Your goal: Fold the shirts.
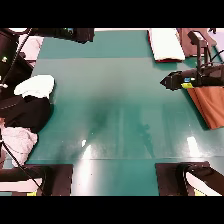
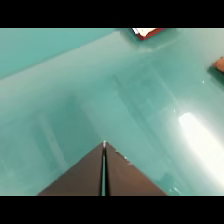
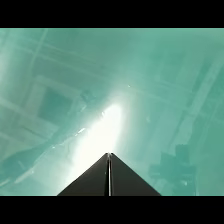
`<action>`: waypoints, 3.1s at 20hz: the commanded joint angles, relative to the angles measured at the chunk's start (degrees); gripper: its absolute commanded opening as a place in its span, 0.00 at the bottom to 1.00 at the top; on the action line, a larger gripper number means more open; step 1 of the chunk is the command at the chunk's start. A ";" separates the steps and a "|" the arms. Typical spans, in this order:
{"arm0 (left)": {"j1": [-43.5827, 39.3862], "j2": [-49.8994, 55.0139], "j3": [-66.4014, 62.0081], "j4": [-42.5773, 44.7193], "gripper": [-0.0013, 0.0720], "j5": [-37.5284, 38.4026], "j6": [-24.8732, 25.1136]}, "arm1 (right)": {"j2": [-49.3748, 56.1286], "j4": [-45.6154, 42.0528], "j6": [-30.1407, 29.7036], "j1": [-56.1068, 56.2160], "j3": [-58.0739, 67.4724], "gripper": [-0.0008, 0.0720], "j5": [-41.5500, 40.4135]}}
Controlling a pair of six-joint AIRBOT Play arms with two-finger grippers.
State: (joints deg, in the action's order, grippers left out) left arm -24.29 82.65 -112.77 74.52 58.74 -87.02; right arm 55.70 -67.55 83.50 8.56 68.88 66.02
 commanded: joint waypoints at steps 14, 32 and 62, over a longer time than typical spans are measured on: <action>-0.02 0.02 -0.02 -1.03 0.05 -4.57 -0.57 | 0.02 0.07 0.02 0.28 -0.02 0.03 0.13; 30.86 10.43 27.50 29.38 0.82 -0.15 -11.98 | 0.02 0.09 0.02 0.28 -0.04 0.03 -0.33; -24.48 -4.55 3.32 8.35 0.42 8.24 6.54 | -2.47 -0.13 0.00 0.17 27.87 0.03 -6.45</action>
State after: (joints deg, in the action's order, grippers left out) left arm -40.03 71.68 -109.23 88.40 66.76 -83.99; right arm 53.28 -67.64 83.53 8.78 94.67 59.42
